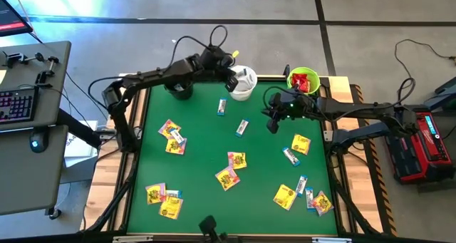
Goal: Sort candy by brand, put in halloween buckets
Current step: Put the white candy into the white bucket
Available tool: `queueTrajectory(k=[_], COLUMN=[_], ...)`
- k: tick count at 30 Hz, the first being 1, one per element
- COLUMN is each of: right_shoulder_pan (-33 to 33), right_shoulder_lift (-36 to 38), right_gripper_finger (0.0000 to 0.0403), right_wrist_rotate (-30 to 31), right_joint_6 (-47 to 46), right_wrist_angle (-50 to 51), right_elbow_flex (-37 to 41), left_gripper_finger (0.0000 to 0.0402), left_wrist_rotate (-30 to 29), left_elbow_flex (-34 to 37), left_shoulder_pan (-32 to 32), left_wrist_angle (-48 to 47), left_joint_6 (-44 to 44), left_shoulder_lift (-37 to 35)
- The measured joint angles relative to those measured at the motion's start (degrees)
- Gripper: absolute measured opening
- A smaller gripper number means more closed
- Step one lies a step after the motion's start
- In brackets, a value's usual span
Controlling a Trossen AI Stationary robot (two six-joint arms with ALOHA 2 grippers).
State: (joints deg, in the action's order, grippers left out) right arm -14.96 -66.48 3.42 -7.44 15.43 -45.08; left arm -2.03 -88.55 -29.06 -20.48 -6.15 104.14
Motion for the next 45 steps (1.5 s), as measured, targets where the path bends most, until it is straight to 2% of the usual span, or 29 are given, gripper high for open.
queueTrajectory(k=[6, 16, 24, 28, 36, 40, 45], right_shoulder_pan=[-0.11, -1.27, -1.55, -1.55, -1.55, -1.55, -1.55], right_shoulder_lift=[0.0, 0.0, 0.0, 0.0, 0.0, 0.0, 0.0], right_gripper_finger=[0.0, 0.0, 0.0, 0.0, 0.0, 0.0, 0.0], right_wrist_rotate=[0.0, 0.13, 0.11, 0.09, 0.05, 0.02, 0.0], right_joint_6=[-0.04, -0.18, -0.2, -0.06, -0.02, 0.0, 0.95], right_wrist_angle=[-1.98, -2.72, -2.56, -2.39, -2.37, -2.35, -2.35], right_elbow_flex=[0.0, 0.0, 0.0, 0.0, 0.0, 0.0, 0.0], left_gripper_finger=[0.0, 0.0, 0.0009, 0.0007, 0.0001, 0.0, 0.0], left_wrist_rotate=[2.83, 3.0, 3.22, 1.91, -4.58, -5.59, -11.09], left_elbow_flex=[-1.13, -12.38, -13.29, -13.09, -5.48, 3.28, 15.18], left_shoulder_pan=[-1.02, -0.98, -0.56, 1.57, 8.61, 12.21, 17.38], left_wrist_angle=[-0.38, -10.34, -11.93, -11.41, -8.11, -5.2, -2.28], left_joint_6=[1.4, 8.76, 8.83, 8.61, 5.69, 2.72, 1.81], left_shoulder_lift=[4.39, 12.87, 12.4, 10.59, 4.21, -1.45, -10.02])
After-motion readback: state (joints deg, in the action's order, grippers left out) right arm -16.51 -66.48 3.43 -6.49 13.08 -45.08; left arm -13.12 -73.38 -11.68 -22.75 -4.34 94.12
